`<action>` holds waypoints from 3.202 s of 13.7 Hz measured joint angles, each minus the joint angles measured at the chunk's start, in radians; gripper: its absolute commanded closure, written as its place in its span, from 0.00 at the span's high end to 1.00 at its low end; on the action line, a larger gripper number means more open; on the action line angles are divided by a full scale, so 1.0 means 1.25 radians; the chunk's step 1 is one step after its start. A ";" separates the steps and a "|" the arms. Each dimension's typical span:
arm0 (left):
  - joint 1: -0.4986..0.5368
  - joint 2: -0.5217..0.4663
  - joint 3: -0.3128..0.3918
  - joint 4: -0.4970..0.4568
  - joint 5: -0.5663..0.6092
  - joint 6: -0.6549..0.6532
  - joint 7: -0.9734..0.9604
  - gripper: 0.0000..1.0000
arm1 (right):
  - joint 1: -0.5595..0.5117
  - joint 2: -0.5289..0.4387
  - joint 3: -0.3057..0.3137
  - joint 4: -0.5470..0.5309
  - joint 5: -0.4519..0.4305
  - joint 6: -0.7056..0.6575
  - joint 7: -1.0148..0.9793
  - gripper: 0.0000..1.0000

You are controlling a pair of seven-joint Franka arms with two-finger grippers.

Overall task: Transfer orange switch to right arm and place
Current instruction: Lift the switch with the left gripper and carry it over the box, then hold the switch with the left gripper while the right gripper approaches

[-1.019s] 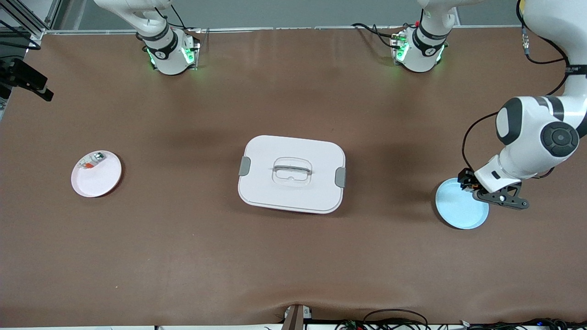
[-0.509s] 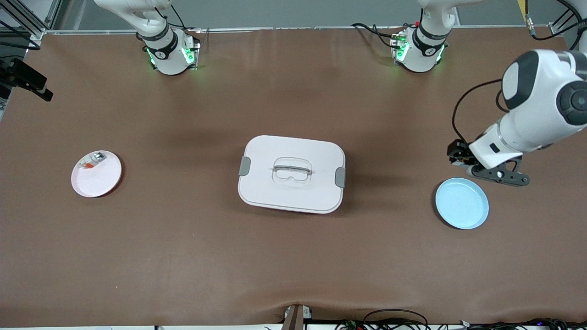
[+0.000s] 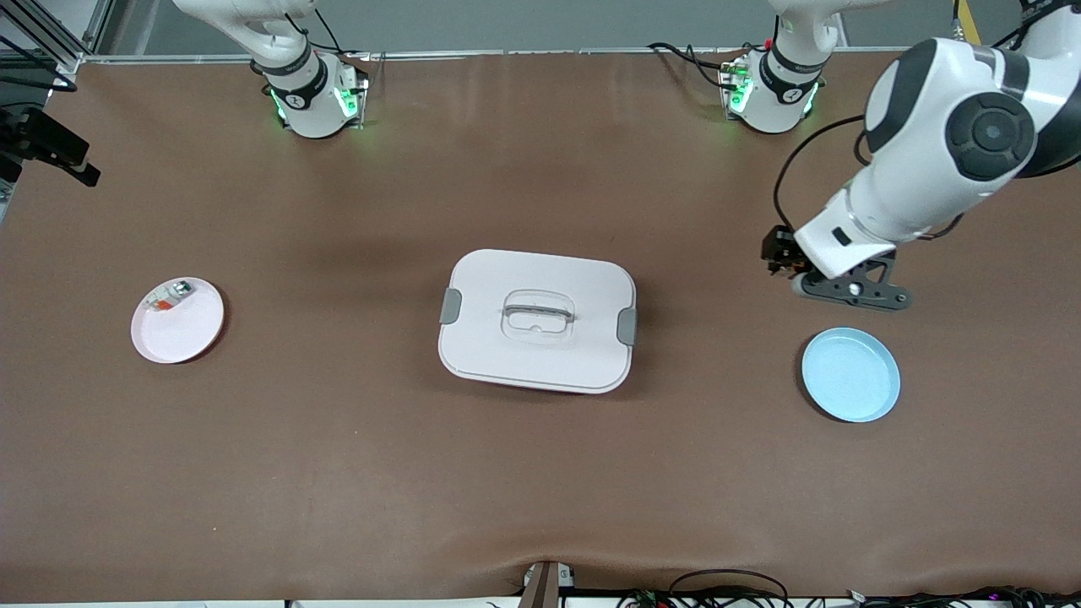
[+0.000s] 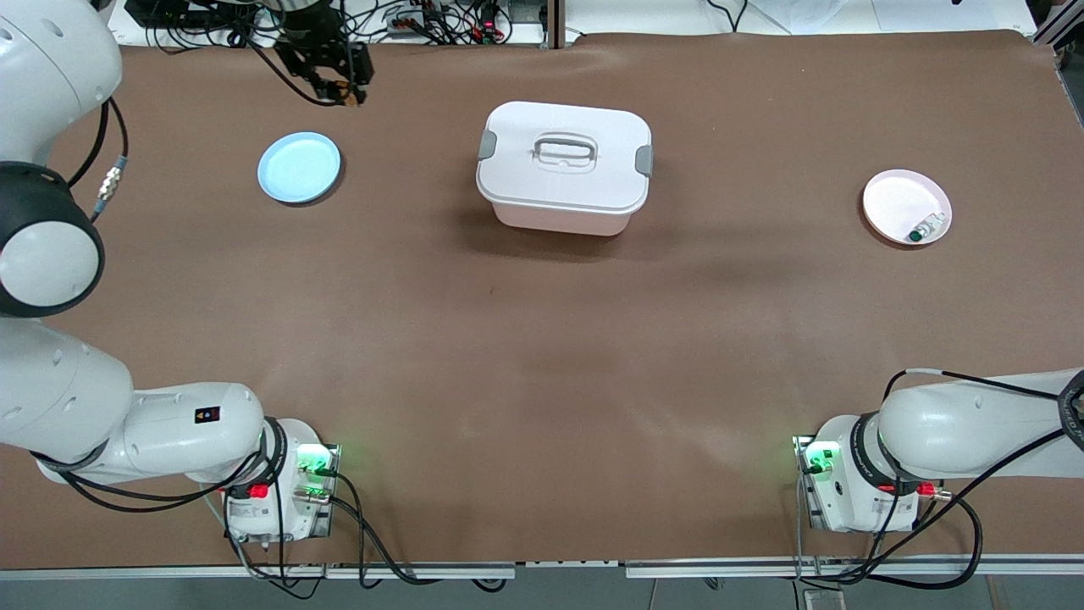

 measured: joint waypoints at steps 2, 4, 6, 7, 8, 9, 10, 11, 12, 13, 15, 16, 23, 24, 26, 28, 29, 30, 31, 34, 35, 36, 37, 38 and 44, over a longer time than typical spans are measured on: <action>-0.001 -0.017 -0.020 0.004 -0.044 0.000 -0.006 0.34 | 0.000 0.000 0.000 0.000 0.000 0.000 0.000 1.00; -0.001 -0.039 -0.036 0.014 -0.106 0.000 -0.009 0.34 | 0.000 0.000 0.000 0.000 0.000 0.000 0.000 1.00; -0.002 -0.054 -0.070 0.037 -0.154 0.000 -0.051 0.34 | -0.002 0.000 -0.002 0.000 0.000 0.000 0.000 1.00; -0.003 -0.056 -0.092 0.052 -0.170 0.000 -0.081 0.34 | -0.004 0.000 -0.002 0.000 0.000 0.000 0.000 1.00; -0.004 -0.056 -0.115 0.066 -0.184 0.003 -0.107 0.33 | -0.005 0.000 -0.002 0.000 0.000 0.000 0.000 1.00; -0.006 -0.056 -0.135 0.076 -0.199 0.012 -0.129 0.33 | -0.006 0.000 -0.002 0.000 0.000 0.000 0.000 1.00; -0.008 -0.055 -0.153 0.080 -0.210 0.030 -0.151 0.33 | -0.006 0.000 -0.002 0.000 0.000 0.001 0.000 1.00; -0.011 -0.053 -0.167 0.080 -0.218 0.052 -0.172 0.33 | -0.006 0.000 -0.002 0.000 0.000 0.001 0.000 1.00; -0.018 -0.048 -0.178 0.080 -0.223 0.075 -0.196 0.33 | -0.006 0.000 -0.002 0.000 0.000 0.001 0.000 1.00; -0.027 -0.040 -0.185 0.080 -0.226 0.100 -0.222 0.32 | -0.007 0.000 -0.002 0.000 0.000 0.001 0.000 1.00; -0.058 -0.020 -0.189 0.081 -0.232 0.165 -0.277 0.32 | -0.008 0.000 -0.003 0.000 0.000 0.001 0.000 1.00; -0.079 -0.008 -0.189 0.081 -0.232 0.201 -0.312 0.32 | -0.008 0.000 -0.003 0.000 0.000 0.001 0.000 1.00; -0.192 0.098 -0.190 0.120 -0.232 0.358 -0.482 0.31 | -0.008 -0.001 -0.003 0.012 0.005 0.004 0.000 1.00; -0.191 0.113 -0.189 0.138 -0.232 0.361 -0.482 0.30 | -0.009 -0.002 -0.004 0.016 0.009 0.004 0.000 1.00; -0.188 0.131 -0.185 0.169 -0.232 0.362 -0.482 0.30 | -0.015 -0.002 -0.005 0.021 0.021 0.004 0.000 1.00; -0.183 0.137 -0.184 0.197 -0.232 0.366 -0.482 0.30 | -0.016 -0.002 -0.004 0.021 0.030 0.004 0.000 1.00; -0.182 0.138 -0.183 0.210 -0.232 0.367 -0.482 0.30 | -0.016 -0.002 -0.003 0.021 0.033 0.002 0.000 1.00; -0.181 0.138 -0.183 0.220 -0.232 0.367 -0.482 0.30 | -0.016 -0.002 -0.001 0.020 0.037 0.000 0.000 1.00; -0.182 0.139 -0.183 0.225 -0.232 0.370 -0.482 0.29 | -0.015 0.000 0.001 0.020 0.045 0.000 0.000 1.00; -0.186 0.149 -0.183 0.226 -0.232 0.388 -0.482 0.28 | -0.005 0.008 0.005 0.019 0.094 -0.001 0.000 1.00; -0.187 0.156 -0.183 0.226 -0.232 0.392 -0.482 0.28 | -0.004 0.011 0.006 0.019 0.114 -0.001 0.000 1.00; -0.188 0.164 -0.183 0.226 -0.232 0.403 -0.483 0.28 | -0.004 0.014 0.006 0.018 0.132 -0.001 0.000 1.00; -0.190 0.173 -0.183 0.226 -0.232 0.411 -0.488 0.28 | -0.004 0.018 0.006 0.018 0.145 -0.001 0.000 1.00; -0.193 0.181 -0.184 0.226 -0.232 0.415 -0.501 0.28 | -0.004 0.024 0.006 0.018 0.153 -0.001 0.000 1.00; -0.195 0.190 -0.184 0.229 -0.232 0.421 -0.543 0.28 | 0.027 0.041 0.009 0.018 0.194 0.000 0.000 1.00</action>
